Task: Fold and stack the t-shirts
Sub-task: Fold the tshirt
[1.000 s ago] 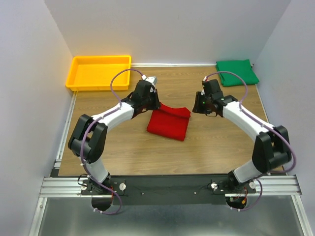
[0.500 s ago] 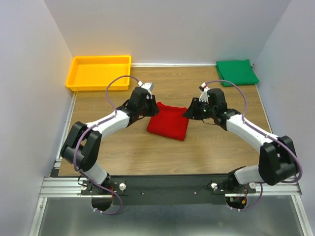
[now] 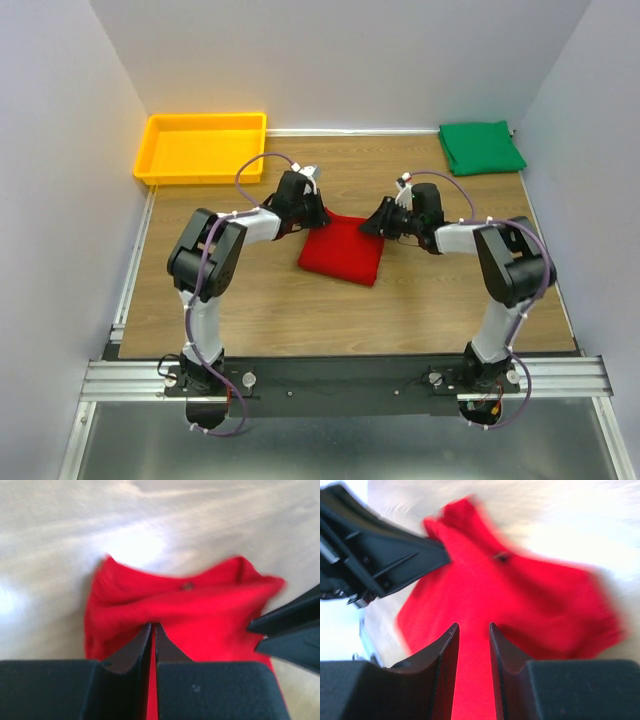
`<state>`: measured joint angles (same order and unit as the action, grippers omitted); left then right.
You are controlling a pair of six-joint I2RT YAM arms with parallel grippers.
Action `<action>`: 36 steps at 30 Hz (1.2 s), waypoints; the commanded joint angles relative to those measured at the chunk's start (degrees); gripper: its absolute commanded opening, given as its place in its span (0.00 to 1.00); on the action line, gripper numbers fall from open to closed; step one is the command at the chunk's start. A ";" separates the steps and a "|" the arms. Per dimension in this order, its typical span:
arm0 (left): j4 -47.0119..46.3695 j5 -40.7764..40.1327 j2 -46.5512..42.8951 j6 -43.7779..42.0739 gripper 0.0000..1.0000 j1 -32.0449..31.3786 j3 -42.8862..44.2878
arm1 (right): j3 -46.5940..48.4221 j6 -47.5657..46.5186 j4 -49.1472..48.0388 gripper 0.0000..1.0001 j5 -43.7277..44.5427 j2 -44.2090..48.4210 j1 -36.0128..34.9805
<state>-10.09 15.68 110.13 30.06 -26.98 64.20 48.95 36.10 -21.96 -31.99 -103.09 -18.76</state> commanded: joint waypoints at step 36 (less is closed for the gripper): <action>-23.03 11.39 -8.37 18.01 0.20 -2.20 -29.92 | -23.98 17.25 -26.73 0.51 -17.05 -8.67 11.09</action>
<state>-27.33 26.11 98.52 45.04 -29.80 36.82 28.47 55.66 -45.78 -49.98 -104.97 -11.53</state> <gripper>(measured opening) 0.208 0.513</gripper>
